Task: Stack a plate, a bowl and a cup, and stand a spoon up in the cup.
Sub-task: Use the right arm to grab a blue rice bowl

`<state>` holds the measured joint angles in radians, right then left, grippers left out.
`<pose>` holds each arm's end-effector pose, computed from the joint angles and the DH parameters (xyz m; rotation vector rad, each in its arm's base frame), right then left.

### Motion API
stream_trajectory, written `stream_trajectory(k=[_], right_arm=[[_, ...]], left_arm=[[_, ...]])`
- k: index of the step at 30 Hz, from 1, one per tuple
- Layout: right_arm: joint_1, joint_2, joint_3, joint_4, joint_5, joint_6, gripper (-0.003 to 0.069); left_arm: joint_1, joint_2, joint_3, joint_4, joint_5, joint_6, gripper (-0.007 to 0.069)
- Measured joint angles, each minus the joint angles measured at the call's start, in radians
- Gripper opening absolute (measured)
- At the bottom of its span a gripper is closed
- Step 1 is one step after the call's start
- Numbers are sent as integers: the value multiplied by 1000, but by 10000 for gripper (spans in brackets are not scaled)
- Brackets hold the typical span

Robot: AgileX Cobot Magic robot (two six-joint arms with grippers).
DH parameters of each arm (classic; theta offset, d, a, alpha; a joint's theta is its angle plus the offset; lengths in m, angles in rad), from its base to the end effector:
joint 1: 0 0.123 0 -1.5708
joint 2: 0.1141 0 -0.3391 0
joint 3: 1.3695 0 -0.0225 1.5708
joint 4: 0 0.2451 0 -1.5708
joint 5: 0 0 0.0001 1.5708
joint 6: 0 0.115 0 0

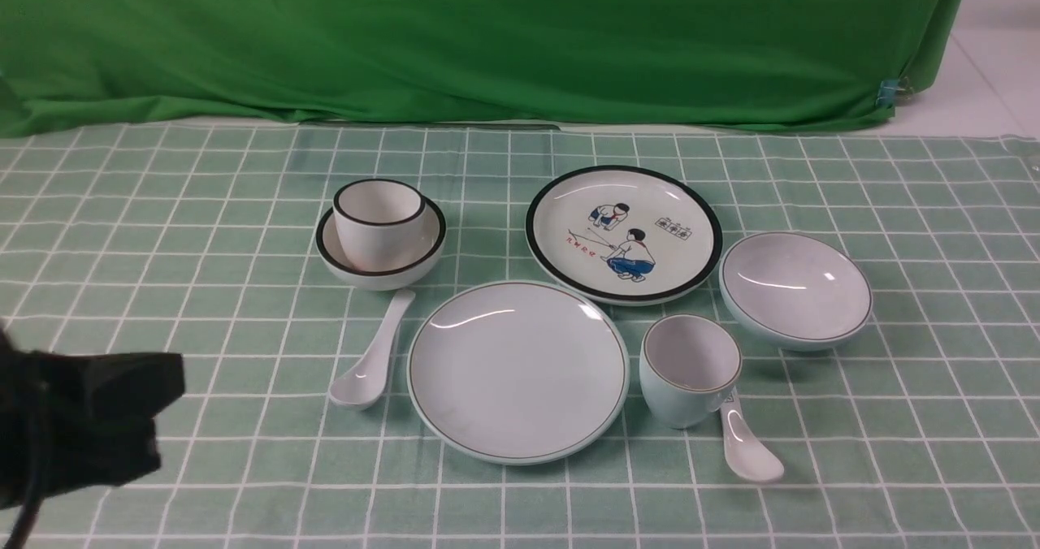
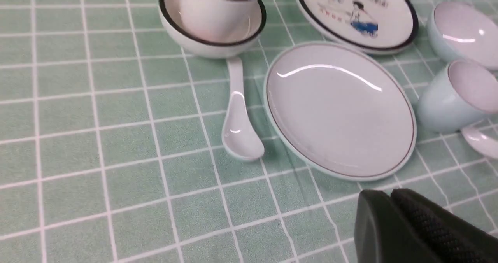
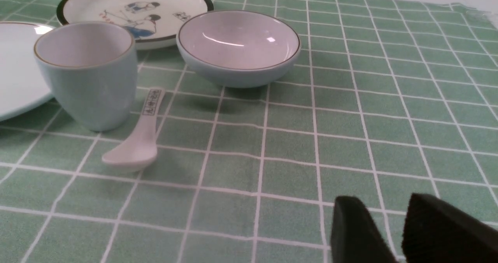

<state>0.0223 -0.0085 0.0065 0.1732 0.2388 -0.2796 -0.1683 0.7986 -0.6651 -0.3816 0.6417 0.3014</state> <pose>0.0185 0.0051 0.1862 -0.1447 1.7108 -0.0309 0.1214 -0.0467 0.3343 0.2998 2.2061 -0.3475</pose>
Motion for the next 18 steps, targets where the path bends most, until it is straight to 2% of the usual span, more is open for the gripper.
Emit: stream_trajectory(k=[5,8,13,18], right_arm=[[0,0,0,2,-12,9,239],[0,0,0,70,-68,172,239],[0,0,0,102,-208,431,237],[0,0,0,107,-316,573,239]], left_arm=[[-94,87,-33,-62,25,122,12],[-145,87,-36,-67,39,174,12],[-160,74,-37,-83,41,198,12],[-160,65,-37,-88,28,207,12]])
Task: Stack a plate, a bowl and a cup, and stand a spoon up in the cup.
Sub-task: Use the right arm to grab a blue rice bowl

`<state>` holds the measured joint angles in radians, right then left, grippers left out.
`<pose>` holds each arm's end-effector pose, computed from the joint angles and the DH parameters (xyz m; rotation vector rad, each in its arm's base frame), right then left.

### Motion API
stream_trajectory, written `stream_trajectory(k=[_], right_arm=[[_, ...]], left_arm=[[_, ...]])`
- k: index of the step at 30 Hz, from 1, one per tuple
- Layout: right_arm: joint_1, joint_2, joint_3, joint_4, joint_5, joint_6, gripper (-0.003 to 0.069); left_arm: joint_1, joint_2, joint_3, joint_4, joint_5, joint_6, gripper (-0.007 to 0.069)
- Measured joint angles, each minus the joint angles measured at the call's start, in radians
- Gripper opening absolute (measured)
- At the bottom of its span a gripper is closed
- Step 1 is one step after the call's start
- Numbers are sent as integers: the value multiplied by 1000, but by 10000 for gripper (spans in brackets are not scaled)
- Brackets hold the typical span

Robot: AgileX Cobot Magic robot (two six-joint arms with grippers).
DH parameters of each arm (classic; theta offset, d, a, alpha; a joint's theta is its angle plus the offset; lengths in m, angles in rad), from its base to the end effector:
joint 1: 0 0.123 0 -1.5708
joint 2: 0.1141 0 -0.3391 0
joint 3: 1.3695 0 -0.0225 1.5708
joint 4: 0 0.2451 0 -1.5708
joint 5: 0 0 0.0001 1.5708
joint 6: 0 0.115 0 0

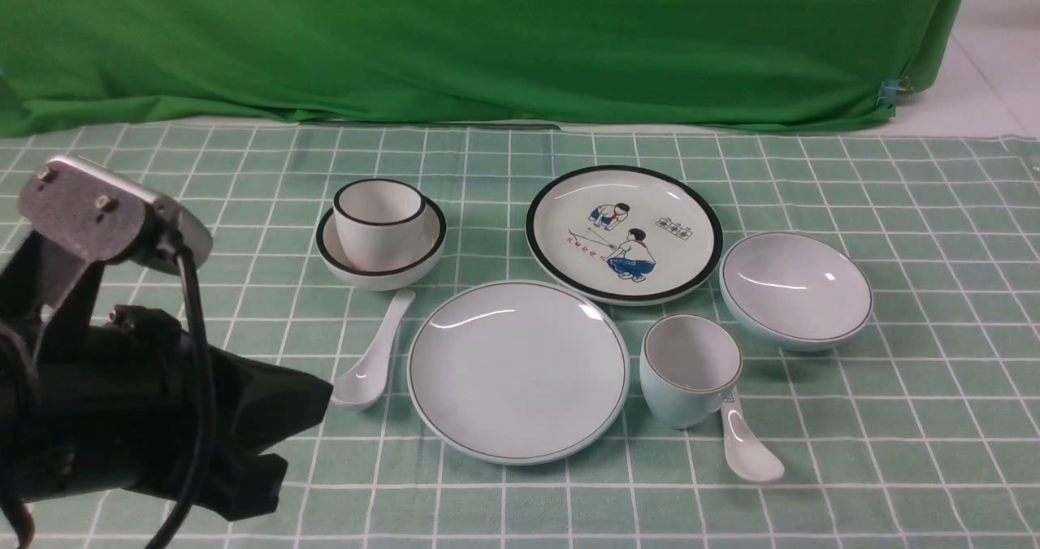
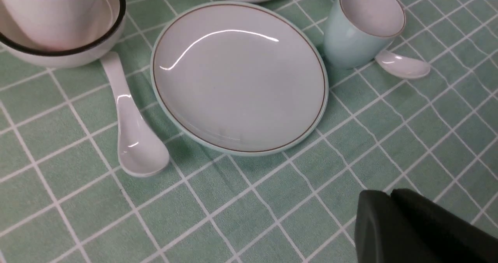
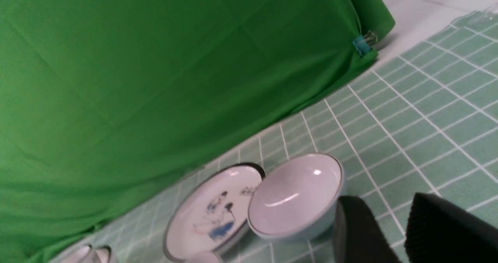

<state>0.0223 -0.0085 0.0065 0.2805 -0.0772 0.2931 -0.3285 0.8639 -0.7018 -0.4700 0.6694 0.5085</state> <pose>0.0184 -0.0020 0.2216 0.4043 1.3657 0.4775 0.1237 -0.0764 0.3381 0.6609 2.1635 -0.4279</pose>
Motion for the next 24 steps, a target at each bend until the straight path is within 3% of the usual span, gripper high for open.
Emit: stream_trajectory(k=[4,7,10,18,24], right_arm=[[2,0,0,1,-12,46,238],[21,26,-26,3,77,51,221],[93,213,-190,5,309,-116,210],[248,928,-697,-25,677,-602,212],[253,1318,-983,-36,791,-731,212]], left_arm=[[0,0,0,-1,-8,16,12],[0,0,0,-3,-13,17,12],[0,0,0,-15,-23,38,13],[0,-40,0,-67,-32,119,13],[0,-188,-1,-121,-24,174,13]])
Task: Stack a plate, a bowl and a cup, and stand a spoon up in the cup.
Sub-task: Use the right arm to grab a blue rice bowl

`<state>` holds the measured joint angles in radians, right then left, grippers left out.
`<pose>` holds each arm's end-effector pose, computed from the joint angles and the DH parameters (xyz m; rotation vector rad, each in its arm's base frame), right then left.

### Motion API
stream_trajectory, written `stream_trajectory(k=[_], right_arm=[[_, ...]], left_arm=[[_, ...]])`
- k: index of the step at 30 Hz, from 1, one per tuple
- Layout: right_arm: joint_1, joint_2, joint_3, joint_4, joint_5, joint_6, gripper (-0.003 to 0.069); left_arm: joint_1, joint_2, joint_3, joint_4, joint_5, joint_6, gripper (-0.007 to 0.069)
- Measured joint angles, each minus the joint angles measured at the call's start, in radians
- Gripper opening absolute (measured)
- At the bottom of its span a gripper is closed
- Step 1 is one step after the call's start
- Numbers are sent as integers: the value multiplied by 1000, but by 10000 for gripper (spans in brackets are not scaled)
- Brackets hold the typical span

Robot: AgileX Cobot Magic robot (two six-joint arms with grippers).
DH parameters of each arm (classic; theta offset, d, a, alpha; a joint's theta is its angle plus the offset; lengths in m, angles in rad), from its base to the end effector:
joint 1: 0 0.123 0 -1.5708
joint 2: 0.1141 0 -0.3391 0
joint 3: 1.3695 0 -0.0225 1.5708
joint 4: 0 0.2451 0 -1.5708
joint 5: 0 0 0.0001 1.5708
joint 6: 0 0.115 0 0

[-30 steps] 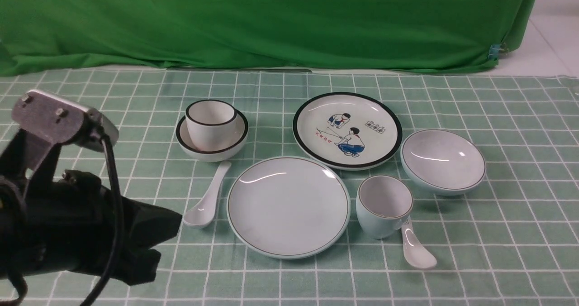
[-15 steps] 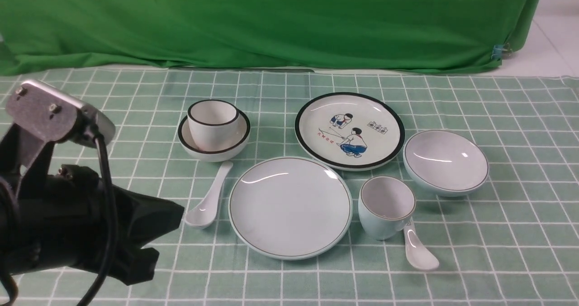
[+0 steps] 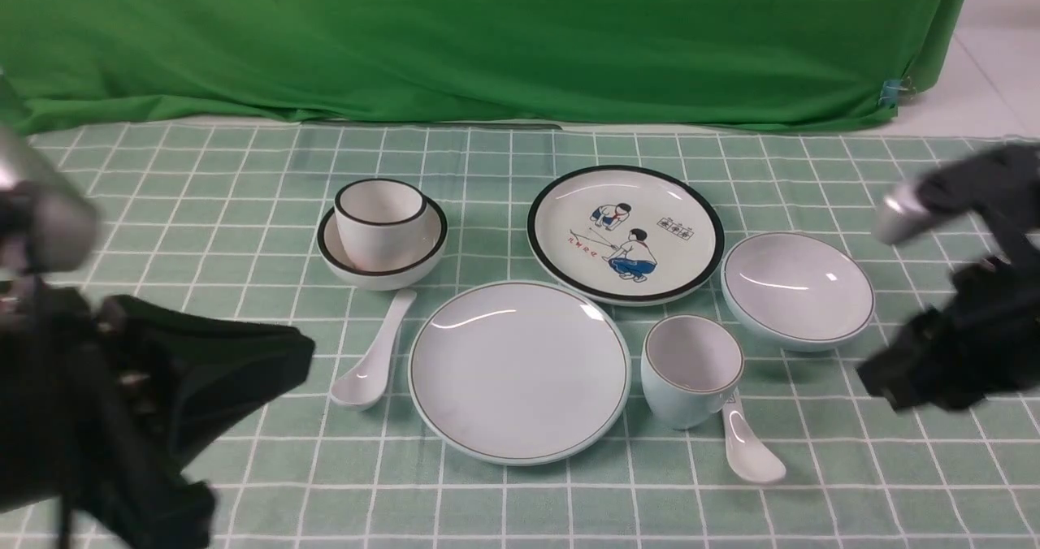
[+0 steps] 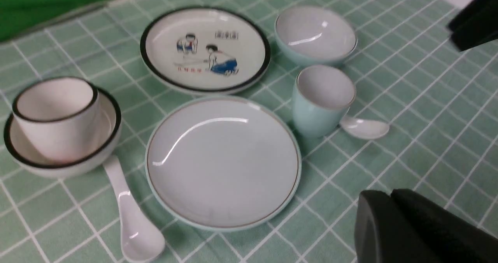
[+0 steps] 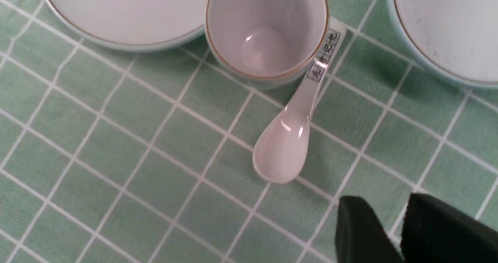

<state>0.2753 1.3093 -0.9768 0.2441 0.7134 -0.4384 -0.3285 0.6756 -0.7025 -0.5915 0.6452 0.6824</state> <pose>0.2452 0.0882 0.3287 -0.7167 2.4054 0.2090 0.0822 -0.0688 0.3674 0.7241 1.8793 -0.4324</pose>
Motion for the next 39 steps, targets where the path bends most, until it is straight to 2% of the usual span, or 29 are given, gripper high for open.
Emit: stream_trajectory(k=[5,10,13,22,28,33,35,36,37,39], right_arm=[[0,216,-190,-50,59,-33,243],[0,398,-327,-78,98,-82,356],[0,471,-379,-83,101,-103,398],[0,641,-470,-94,93,-130,409],[2,717,-475,-136,12,-147,409],[3,736,-475,-165,-23,-151,371],[6,738,-475,-165,-36,-151,325],[6,740,-475,-165,-44,-153,274],[6,740,-475,-165,-45,-153,267],[7,735,-480,-170,-50,-154,190]], left_arm=[[0,-141,0,-8,53,2,13],[0,-250,0,-11,105,2,13],[0,-273,0,-11,110,2,13],[0,-274,0,-11,120,3,13],[0,-274,0,-11,120,3,13],[0,-274,0,-11,123,3,13],[0,-274,0,-11,131,3,13],[0,-274,0,-11,140,2,13],[0,-274,0,-11,143,2,13],[0,-274,0,-10,167,3,13]])
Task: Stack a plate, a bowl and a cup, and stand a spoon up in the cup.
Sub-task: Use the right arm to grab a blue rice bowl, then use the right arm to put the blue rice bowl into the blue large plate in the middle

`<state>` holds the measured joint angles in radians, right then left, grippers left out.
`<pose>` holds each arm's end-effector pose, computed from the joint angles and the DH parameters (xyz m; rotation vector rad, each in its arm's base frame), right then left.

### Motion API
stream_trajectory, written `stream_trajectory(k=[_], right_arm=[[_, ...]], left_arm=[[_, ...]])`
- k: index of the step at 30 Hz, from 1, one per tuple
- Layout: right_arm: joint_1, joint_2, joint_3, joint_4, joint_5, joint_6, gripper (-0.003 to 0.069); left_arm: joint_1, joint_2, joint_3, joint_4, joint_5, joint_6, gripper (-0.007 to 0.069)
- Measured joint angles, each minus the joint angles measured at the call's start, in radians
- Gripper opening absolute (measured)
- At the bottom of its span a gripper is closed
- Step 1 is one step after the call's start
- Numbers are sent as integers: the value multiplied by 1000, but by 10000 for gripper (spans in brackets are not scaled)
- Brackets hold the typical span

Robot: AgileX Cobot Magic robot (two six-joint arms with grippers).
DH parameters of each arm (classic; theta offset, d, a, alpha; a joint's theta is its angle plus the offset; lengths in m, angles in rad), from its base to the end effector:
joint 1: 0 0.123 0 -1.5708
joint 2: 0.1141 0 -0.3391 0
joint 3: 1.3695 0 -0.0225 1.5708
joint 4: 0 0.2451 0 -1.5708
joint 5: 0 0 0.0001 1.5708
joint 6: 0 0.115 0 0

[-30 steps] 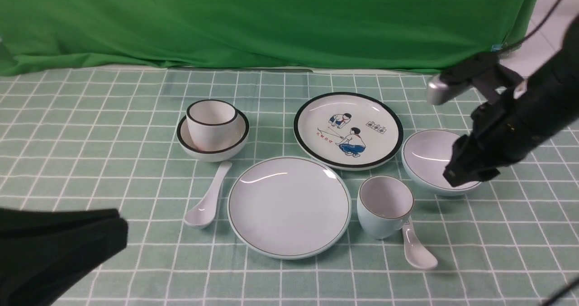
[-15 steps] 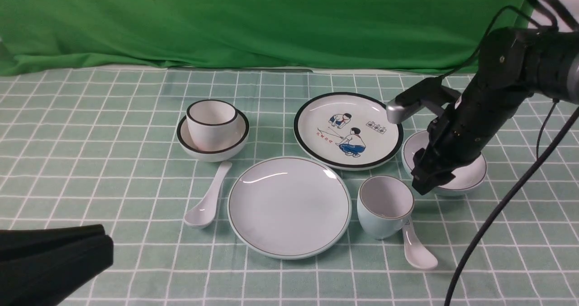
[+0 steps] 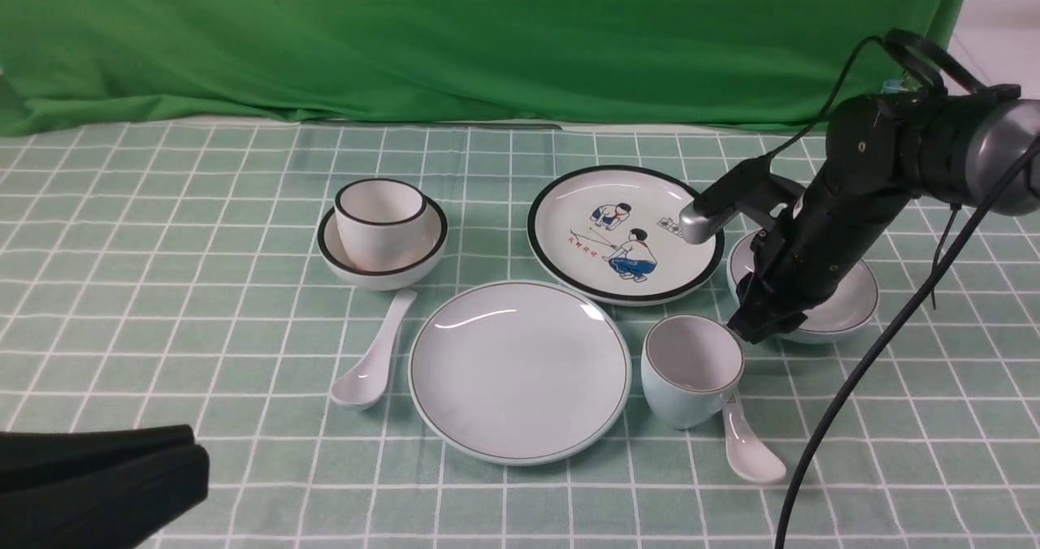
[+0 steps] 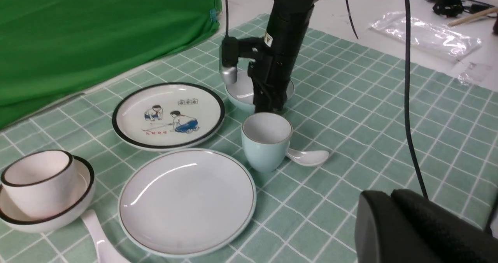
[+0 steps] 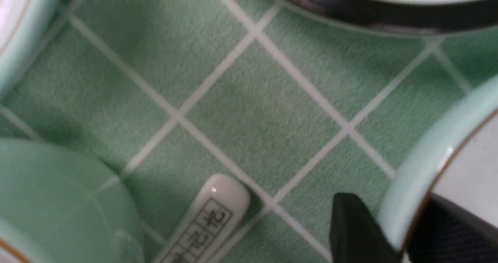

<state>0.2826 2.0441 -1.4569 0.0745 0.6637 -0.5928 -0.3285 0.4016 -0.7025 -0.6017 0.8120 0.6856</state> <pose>0.4397 0.1332 0.2020 -1.0962 2.5011 -0.0088 0.0061 -0.0520 0.3700 0.8052 1.7145 -0.4584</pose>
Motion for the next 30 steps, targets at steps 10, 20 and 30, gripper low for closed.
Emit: stream_trajectory(k=[10,20,30], right_arm=[[32,-118,-13,-21,117,100,83],[397,-292,-125,3,152,167,83],[537,-108,-125,5,69,171,83]], left_arm=[[0,0,0,7,60,14,13],[0,0,0,44,30,16,13],[0,0,0,62,34,18,13]])
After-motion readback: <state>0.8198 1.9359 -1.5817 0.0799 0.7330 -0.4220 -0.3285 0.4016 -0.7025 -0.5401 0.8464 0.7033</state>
